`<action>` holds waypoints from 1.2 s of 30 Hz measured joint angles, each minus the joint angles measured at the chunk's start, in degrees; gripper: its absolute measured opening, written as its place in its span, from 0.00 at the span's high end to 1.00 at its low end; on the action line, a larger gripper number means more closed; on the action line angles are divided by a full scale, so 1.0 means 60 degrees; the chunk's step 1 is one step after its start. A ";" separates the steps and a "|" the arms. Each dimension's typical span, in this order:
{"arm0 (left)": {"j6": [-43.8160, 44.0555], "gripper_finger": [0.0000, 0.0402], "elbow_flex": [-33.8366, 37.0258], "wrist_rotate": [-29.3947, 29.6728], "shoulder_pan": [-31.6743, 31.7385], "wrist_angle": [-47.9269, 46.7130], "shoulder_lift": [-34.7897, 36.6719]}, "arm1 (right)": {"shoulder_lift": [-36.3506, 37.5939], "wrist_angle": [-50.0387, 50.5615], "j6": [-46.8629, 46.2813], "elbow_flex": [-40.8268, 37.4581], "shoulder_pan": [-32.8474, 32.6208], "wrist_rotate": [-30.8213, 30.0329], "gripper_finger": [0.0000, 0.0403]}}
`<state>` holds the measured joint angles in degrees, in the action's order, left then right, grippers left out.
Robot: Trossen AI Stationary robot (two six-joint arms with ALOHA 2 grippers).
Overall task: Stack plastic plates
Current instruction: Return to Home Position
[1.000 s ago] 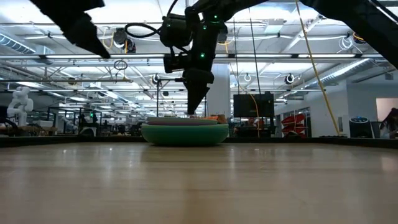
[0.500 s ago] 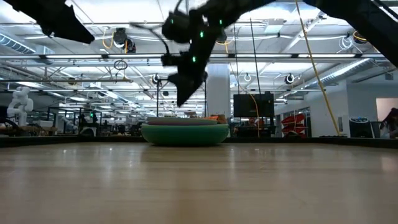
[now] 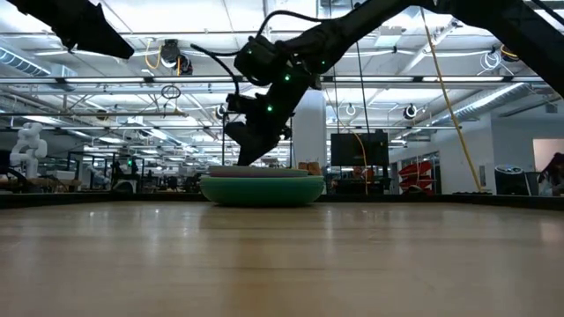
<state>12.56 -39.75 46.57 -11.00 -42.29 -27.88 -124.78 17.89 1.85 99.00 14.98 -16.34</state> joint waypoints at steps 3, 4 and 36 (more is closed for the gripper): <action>-0.0111 0.57 0.0191 0.0024 0.0000 0.0458 0.0028 | 0.0096 0.0057 0.0061 0.0000 -0.0089 0.0002 0.88; -0.0334 0.57 0.0444 0.0029 0.0000 0.0851 0.0076 | 0.0120 0.0053 0.0127 0.0000 -0.0148 0.0101 0.89; -0.1271 0.57 0.5259 -0.3533 0.0007 0.5616 0.4492 | 1.2846 -0.6735 0.0850 -1.3269 -0.1039 0.2532 0.98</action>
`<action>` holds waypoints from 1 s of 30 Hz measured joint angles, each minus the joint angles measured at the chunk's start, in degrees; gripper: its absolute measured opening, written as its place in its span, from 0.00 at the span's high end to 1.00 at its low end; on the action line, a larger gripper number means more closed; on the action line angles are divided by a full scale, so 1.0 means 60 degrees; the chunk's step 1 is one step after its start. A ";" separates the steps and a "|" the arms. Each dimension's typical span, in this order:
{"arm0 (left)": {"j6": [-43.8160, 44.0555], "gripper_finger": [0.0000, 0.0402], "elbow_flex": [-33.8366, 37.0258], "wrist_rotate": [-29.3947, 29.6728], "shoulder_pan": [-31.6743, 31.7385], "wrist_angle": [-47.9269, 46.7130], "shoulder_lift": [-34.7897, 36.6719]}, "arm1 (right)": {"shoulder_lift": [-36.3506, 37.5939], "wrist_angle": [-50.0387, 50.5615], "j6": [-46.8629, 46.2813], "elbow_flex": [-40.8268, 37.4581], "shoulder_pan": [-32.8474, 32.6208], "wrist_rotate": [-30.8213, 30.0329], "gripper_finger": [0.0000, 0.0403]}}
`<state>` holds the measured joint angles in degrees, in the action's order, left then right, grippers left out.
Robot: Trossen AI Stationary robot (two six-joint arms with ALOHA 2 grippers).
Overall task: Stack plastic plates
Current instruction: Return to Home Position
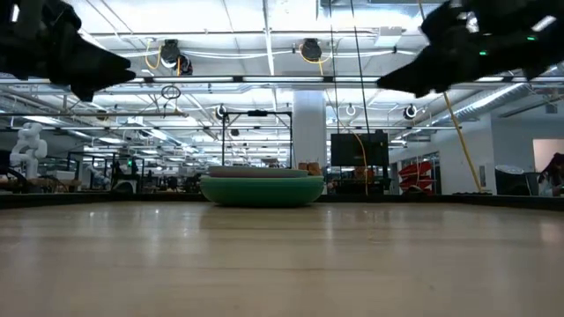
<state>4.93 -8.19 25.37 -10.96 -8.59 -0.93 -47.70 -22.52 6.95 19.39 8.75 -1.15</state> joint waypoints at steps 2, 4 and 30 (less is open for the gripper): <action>0.0062 0.57 0.0308 -0.0348 -0.0004 0.0222 0.0128 | 0.1020 -0.0015 -0.0167 -0.0570 -0.0110 -0.0006 0.98; 0.0090 0.57 0.0572 -0.0629 -0.0004 0.0471 0.0113 | 0.1988 0.0018 -0.0298 -0.1069 -0.0209 -0.0011 0.98; 0.1719 0.57 0.0832 -0.0494 0.0004 0.0669 0.0015 | 0.7084 0.2869 0.1033 -0.3048 -0.1103 0.1694 0.98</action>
